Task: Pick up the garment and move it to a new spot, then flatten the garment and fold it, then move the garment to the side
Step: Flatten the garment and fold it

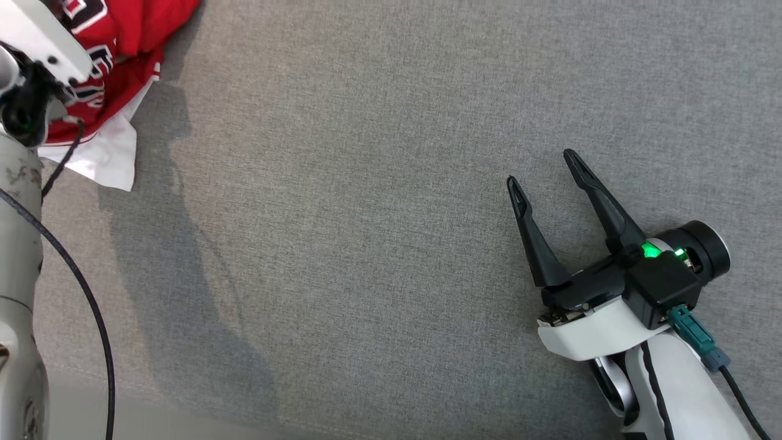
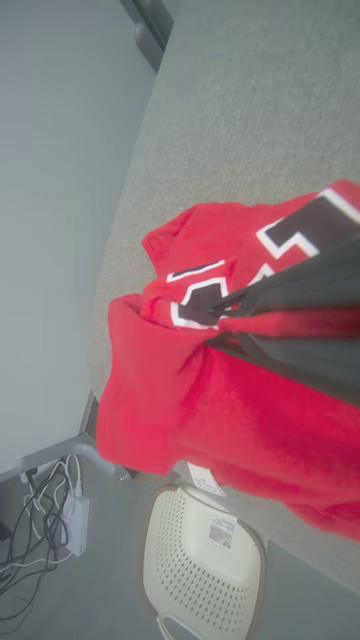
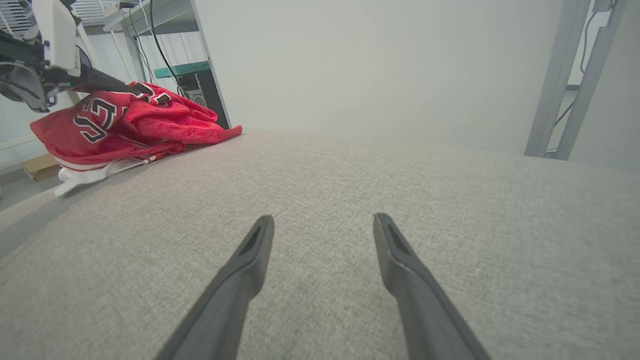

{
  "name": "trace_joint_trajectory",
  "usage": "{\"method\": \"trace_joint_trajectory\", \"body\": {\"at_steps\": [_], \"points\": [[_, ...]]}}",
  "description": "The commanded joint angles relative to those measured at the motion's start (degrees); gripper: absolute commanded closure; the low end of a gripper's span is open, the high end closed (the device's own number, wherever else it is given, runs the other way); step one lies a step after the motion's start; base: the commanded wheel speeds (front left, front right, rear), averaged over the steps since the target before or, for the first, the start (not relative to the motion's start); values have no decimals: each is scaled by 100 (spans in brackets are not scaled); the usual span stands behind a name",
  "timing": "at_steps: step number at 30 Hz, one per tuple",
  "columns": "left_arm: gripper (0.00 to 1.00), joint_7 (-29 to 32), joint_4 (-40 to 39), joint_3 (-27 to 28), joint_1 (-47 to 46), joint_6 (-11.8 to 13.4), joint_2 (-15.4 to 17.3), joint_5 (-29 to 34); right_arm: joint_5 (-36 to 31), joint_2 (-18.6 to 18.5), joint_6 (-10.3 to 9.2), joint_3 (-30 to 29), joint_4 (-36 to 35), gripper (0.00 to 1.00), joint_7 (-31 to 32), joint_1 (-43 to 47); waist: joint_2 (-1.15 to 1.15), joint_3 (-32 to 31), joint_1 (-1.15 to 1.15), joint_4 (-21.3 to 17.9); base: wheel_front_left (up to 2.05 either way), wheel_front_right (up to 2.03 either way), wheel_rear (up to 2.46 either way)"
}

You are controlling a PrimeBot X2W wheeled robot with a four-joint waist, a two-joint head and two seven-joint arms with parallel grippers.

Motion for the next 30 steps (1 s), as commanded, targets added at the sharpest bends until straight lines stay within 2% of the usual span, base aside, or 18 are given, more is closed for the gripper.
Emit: {"method": "trace_joint_trajectory", "body": {"at_steps": [1,6,7,13,16,23,30], "points": [[100,-304,-96,4,-154,-23,38,-3,53,-33,0,-36,73,0,18,86,0,-144,0,9,0,0,0],[100,-1107,-421,-132,-205,-26,0,-49,114,11,0,-78,92,0,12,155,0,-505,0,31,0,0,0],[100,-1107,-421,-132,-205,-26,0,-49,114,11,0,-78,92,0,12,155,0,-505,0,31,0,0,0],[100,-2003,-1244,-533,-55,-23,55,-334,258,49,0,-135,104,0,11,290,0,-1012,0,-5,0,0,0],[100,-2250,-1698,-743,58,-24,88,-494,299,65,0,-205,98,0,11,388,0,-1256,0,-53,0,0,0],[100,-2421,-2715,-1061,381,-24,217,-778,421,73,0,-417,15,0,10,559,0,-1730,0,-257,0,0,0],[100,-2039,-3760,-1440,899,24,103,-871,562,73,0,-730,-113,0,10,670,0,-2073,0,-625,0,0,0]]}}
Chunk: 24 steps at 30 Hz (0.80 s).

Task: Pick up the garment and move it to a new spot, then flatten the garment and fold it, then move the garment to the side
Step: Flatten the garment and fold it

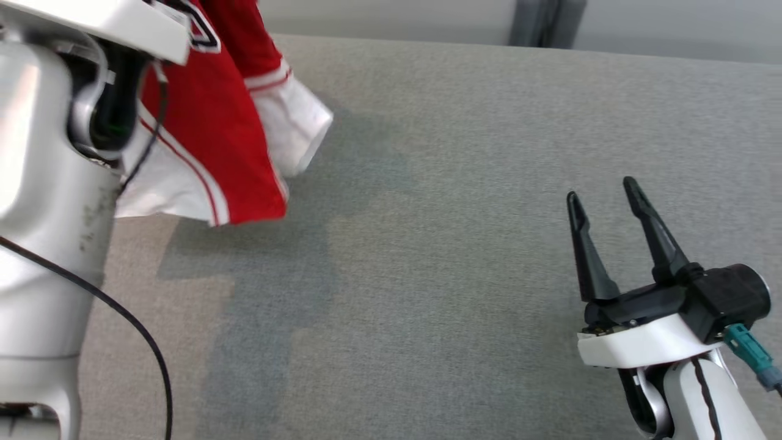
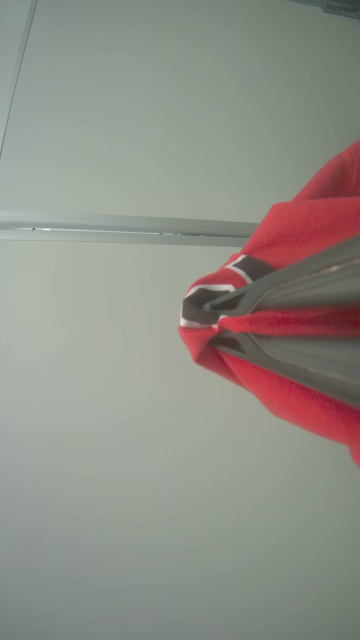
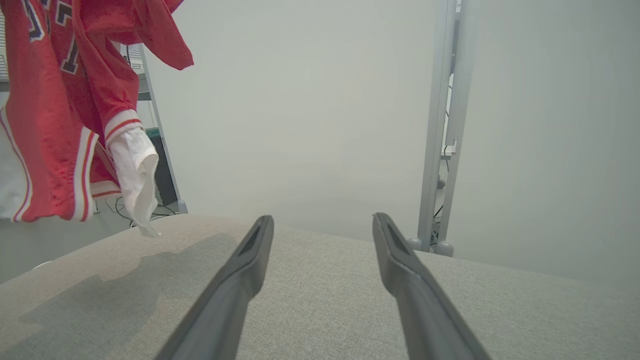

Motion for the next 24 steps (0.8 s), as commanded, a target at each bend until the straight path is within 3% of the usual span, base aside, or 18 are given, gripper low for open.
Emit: {"method": "trace_joint_trajectory", "body": {"at_steps": [1,14,24], "points": [[100,62,-156,-58,117,31,-25,-14,31,-28,2,-58,-41,0,3,70,0,-165,0,-200,0,0,0],[100,956,-2057,-950,1146,508,-592,-66,282,-28,2,-443,-176,0,2,96,0,-359,0,-1357,0,0,0],[100,1257,-2204,-1602,1275,594,-856,184,434,-26,2,-624,-167,0,2,42,0,-305,0,-2027,0,0,0]]}}
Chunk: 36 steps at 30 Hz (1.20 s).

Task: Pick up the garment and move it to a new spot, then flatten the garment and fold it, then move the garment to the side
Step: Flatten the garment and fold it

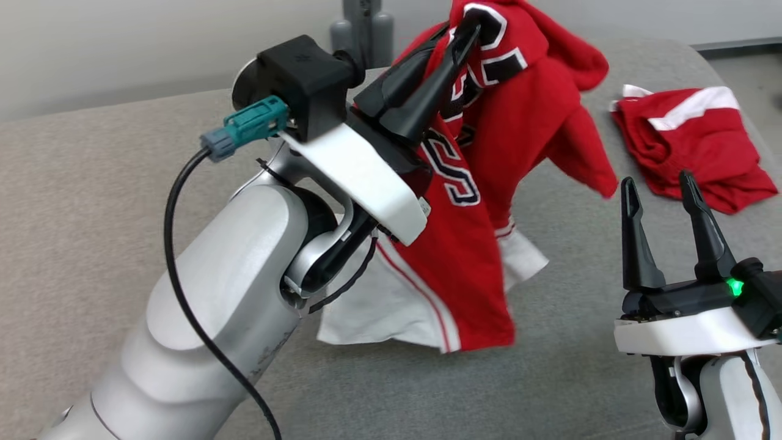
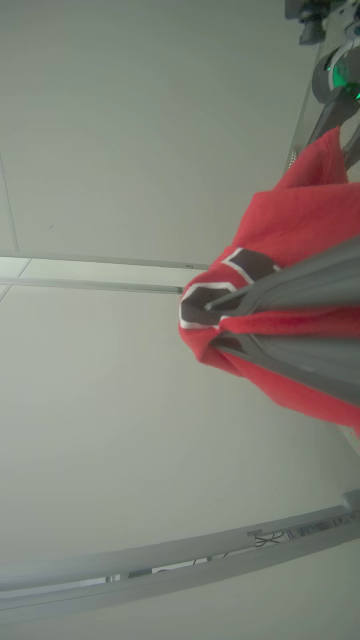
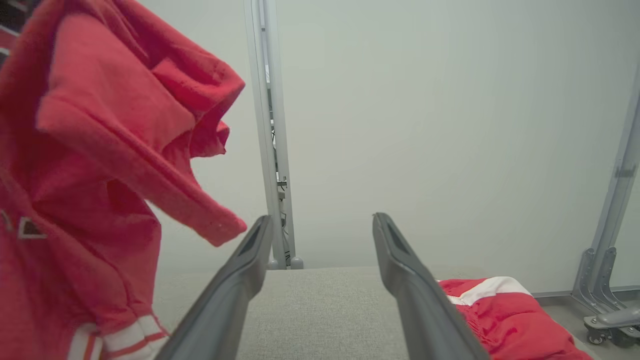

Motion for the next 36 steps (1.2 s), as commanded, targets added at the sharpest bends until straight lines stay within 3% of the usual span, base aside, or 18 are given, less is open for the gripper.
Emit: {"method": "trace_joint_trajectory", "body": {"at_steps": [1,5,11,12,13,19,25,32,36], "points": [[100,44,112,13,-4,67,39,22,47,-26,2,-13,-31,0,2,-58,0,69,0,-230,0,0,0],[100,138,658,-3,-126,78,177,115,171,-25,2,60,-45,0,2,-131,0,209,0,-483,0,0,0],[100,-89,2139,167,-394,-15,366,160,341,-25,2,345,-79,0,1,-295,0,499,0,-887,0,0,0],[62,-200,2390,188,-464,-17,385,207,364,-28,2,387,-79,0,1,-322,0,541,0,-942,0,0,0],[0,-315,2648,232,-539,-7,388,230,397,-27,2,437,-77,0,2,-348,0,582,0,-988,0,0,0],[0,-1146,3790,420,-955,-33,290,300,445,-26,2,617,-29,0,2,-439,0,698,0,-1079,0,0,0],[0,-1643,4282,529,-1154,-213,261,272,287,-28,2,560,7,0,2,-355,0,586,0,-749,0,0,0],[0,-1818,4047,755,-742,-294,340,326,46,-29,2,444,6,0,2,-265,0,361,0,-157,0,0,0],[0,-1820,3387,1186,-130,-154,447,391,-111,-29,2,447,33,0,2,-216,0,251,0,98,0,0,0]]}}
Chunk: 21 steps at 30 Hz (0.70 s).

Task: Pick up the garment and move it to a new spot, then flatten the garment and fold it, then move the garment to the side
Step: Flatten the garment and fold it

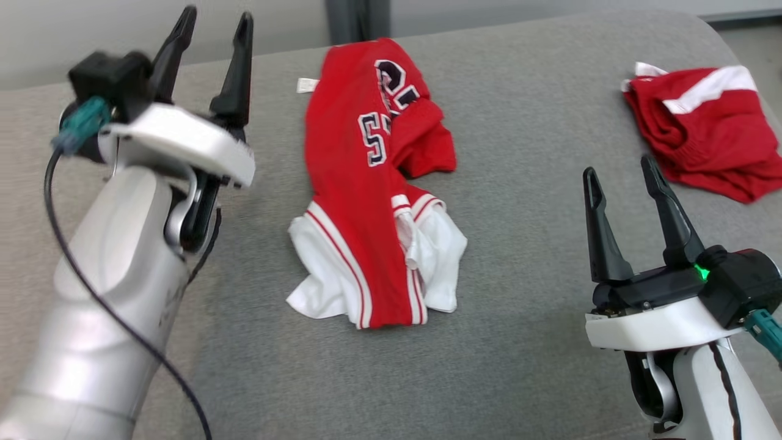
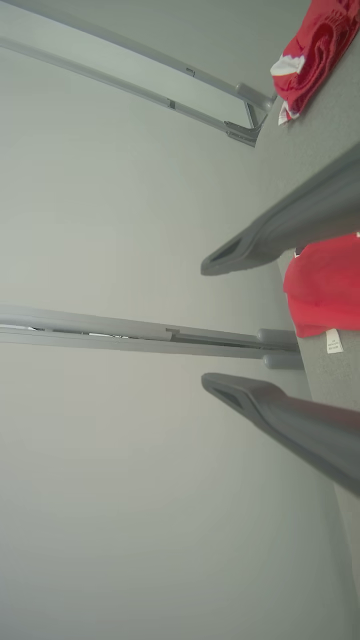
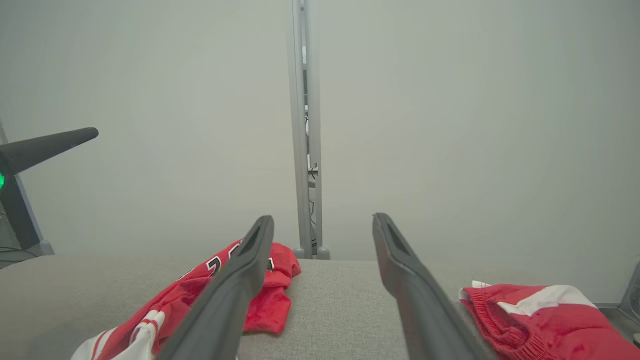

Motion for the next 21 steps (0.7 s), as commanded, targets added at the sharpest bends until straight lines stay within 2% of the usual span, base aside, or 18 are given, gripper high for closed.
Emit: {"method": "trace_joint_trajectory", "body": {"at_steps": [1,4,8,14,21], "points": [[0,-22,-333,214,407,89,90,81,-88,-31,2,-4,10,0,2,76,0,-149,0,219,0,0,0],[0,-22,-997,563,1051,204,102,262,-154,-33,2,-50,4,0,2,110,0,-223,0,372,0,0,0],[0,-24,-1628,825,1744,196,89,511,-119,-33,2,-76,14,0,2,168,0,-275,0,471,0,0,0],[0,-24,-2596,1371,2938,266,-274,1054,-175,-32,2,-74,-79,0,2,265,0,-374,0,606,0,0,0],[0,-24,-3134,1963,3911,-18,-773,1514,-362,-36,1,-45,-93,0,2,424,0,-425,0,636,0,0,0]]}}
